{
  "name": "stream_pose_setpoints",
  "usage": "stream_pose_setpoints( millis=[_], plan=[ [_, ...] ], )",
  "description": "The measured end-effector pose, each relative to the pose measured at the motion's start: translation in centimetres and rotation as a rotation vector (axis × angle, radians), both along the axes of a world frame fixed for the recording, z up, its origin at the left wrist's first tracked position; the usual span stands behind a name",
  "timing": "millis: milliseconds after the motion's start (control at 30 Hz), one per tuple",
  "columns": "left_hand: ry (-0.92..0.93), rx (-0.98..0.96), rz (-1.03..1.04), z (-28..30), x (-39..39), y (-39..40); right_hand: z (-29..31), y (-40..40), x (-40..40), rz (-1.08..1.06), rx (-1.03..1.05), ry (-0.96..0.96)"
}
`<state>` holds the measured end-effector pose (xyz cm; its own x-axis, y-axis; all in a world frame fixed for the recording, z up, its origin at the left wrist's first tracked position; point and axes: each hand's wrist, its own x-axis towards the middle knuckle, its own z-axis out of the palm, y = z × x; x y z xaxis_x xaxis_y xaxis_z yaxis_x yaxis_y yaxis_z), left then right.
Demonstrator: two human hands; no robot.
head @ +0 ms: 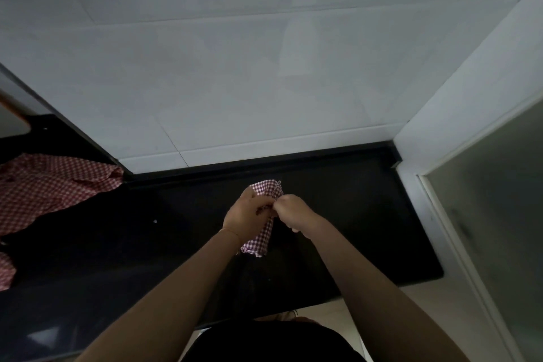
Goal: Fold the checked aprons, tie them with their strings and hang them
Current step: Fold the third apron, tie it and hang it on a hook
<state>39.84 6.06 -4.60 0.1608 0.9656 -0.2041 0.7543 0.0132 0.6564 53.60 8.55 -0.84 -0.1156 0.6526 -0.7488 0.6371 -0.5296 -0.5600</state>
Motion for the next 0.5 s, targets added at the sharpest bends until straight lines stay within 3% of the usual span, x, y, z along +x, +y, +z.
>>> stream_pose_setpoints(
  millis=[167, 300, 500],
  plan=[
    [-0.033, -0.088, 0.071, -0.6, 0.6, -0.4, 0.3, -0.4, -0.2, -0.138, -0.013, 0.068],
    [0.063, -0.027, 0.084, -1.0, 0.2, -0.9, 0.5, -0.9, -0.5, -0.260, -0.052, 0.140],
    [0.049, -0.073, 0.063, -1.0, -0.8, -0.8, 0.7, -1.9, -0.7, -0.352, -0.051, 0.220]
  ],
)
